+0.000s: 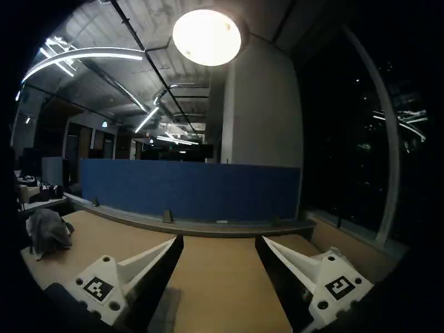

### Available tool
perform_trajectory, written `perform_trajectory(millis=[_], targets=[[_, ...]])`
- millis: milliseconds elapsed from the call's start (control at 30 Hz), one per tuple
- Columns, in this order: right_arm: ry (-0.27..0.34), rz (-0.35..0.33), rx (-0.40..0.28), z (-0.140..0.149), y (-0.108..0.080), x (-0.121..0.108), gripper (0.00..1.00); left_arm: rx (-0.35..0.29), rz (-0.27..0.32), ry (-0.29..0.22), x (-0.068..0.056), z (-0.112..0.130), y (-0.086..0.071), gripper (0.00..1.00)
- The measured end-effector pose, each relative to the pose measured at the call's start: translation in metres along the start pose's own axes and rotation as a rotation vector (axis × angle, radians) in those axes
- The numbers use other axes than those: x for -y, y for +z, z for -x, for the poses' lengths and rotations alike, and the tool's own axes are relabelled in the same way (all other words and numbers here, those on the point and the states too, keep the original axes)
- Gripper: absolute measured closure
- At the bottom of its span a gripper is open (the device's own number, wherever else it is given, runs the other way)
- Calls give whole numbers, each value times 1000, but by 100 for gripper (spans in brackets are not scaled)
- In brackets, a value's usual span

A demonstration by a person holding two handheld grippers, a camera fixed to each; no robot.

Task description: Fold towel

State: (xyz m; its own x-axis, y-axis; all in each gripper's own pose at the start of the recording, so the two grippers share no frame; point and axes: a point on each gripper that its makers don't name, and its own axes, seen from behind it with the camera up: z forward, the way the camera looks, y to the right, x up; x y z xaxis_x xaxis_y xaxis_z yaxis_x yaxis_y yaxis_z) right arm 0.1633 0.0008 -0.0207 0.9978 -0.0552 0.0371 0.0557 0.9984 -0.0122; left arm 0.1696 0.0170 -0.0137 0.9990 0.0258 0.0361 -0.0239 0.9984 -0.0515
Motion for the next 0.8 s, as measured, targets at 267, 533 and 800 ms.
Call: perform_trajectory(millis=[267, 533, 800], targets=[[-6, -130, 140, 19, -8, 26, 0, 123, 182, 45, -39, 20, -4, 7], [-43, -313, 284, 37, -23, 59, 0, 245, 372, 126, -75, 46, -19, 7], [-85, -453, 396, 53, -41, 84, 0, 341, 483, 115, -95, 67, -31, 7]])
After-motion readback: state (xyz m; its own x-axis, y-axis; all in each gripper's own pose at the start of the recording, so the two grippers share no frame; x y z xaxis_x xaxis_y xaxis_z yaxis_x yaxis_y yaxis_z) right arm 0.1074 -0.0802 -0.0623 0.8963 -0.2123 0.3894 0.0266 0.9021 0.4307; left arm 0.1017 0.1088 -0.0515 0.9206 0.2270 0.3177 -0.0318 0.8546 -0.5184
